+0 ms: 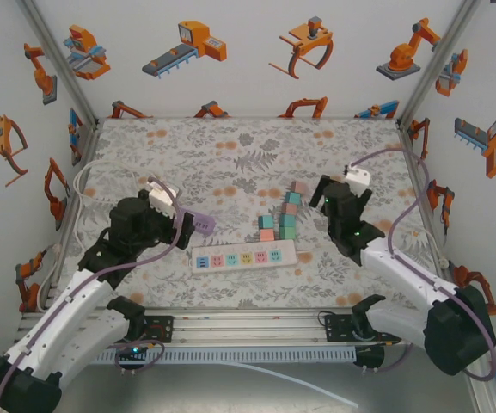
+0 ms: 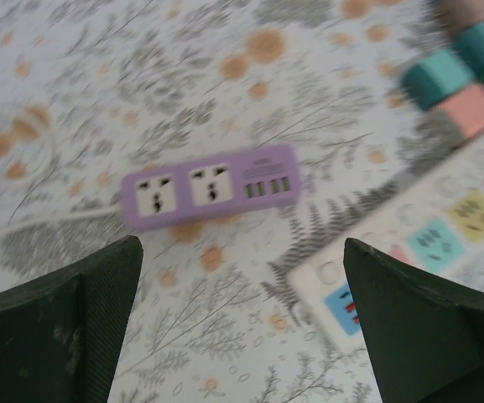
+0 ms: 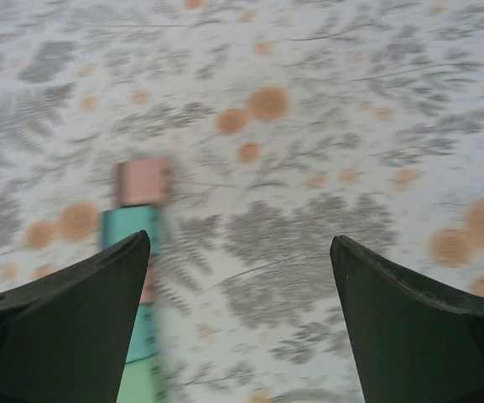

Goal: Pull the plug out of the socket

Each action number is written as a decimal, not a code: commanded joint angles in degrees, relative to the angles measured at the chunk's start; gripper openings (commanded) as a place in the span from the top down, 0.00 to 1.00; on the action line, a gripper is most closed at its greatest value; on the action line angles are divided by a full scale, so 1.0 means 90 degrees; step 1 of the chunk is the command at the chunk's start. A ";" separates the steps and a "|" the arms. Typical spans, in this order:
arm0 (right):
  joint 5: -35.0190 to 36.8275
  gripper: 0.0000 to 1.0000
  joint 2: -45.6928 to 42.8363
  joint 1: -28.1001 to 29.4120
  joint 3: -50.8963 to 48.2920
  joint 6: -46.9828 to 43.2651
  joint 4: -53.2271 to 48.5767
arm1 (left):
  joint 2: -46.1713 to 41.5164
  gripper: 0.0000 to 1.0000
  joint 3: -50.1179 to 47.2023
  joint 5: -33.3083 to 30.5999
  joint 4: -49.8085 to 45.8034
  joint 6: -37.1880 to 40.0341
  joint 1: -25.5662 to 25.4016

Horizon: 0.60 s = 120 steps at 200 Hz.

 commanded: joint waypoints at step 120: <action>-0.1757 0.06 0.2626 -0.2689 -0.1076 -0.2523 0.4267 | 0.2097 0.03 -0.2195 -0.1546 0.4931 -0.1191 0.2555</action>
